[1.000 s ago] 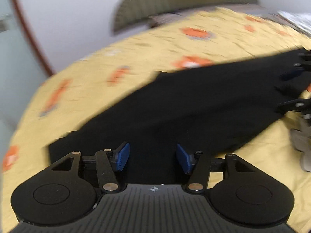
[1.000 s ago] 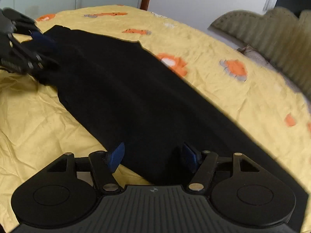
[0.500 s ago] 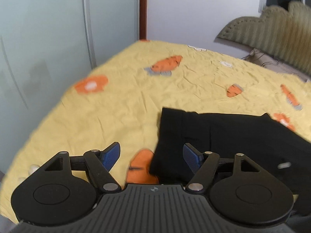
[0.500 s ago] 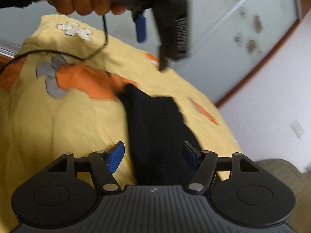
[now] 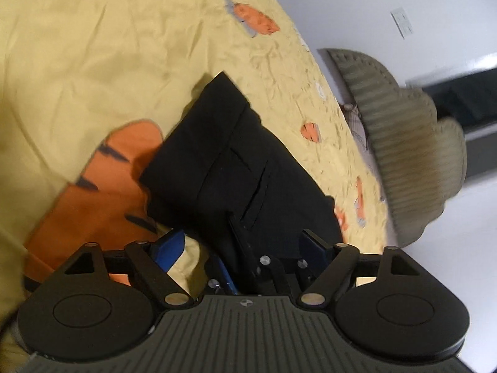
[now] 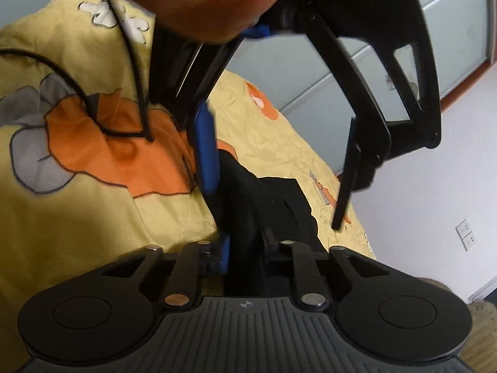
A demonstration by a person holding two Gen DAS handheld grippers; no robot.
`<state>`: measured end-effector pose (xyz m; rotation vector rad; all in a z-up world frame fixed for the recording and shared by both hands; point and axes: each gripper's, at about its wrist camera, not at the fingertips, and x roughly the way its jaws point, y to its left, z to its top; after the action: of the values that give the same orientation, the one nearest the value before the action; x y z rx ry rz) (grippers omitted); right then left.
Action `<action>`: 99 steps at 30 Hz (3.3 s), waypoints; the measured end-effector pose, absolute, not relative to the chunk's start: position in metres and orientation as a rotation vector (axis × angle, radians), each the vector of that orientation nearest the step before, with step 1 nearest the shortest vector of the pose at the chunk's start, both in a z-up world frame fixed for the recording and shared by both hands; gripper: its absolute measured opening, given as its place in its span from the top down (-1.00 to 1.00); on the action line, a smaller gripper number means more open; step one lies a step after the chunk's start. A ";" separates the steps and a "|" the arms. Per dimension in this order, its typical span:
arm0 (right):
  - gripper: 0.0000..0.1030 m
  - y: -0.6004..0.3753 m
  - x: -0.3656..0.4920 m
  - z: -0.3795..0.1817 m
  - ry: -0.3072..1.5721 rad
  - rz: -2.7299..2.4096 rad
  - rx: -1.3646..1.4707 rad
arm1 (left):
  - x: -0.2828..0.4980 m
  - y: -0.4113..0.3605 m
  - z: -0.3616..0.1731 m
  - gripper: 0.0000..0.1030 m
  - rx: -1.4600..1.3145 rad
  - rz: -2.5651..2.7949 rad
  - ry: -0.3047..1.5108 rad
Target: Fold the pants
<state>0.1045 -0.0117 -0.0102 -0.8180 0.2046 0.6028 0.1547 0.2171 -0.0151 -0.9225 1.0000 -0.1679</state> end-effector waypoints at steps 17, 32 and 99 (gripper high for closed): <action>0.71 -0.014 0.126 0.034 0.375 0.719 -0.373 | 0.149 0.217 0.010 0.71 -0.668 0.092 0.804; 0.54 -0.225 0.240 0.016 0.746 0.508 0.047 | 0.142 0.129 0.063 -0.37 -0.090 0.196 0.648; -0.93 -0.570 0.023 -0.031 0.730 -0.426 0.085 | 0.116 -0.293 -0.040 -0.89 0.646 -0.682 0.612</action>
<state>0.0231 -0.5700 -0.0308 0.0845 0.7298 -0.4256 0.1162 -0.2933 -0.0401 0.6461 0.6120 -0.6820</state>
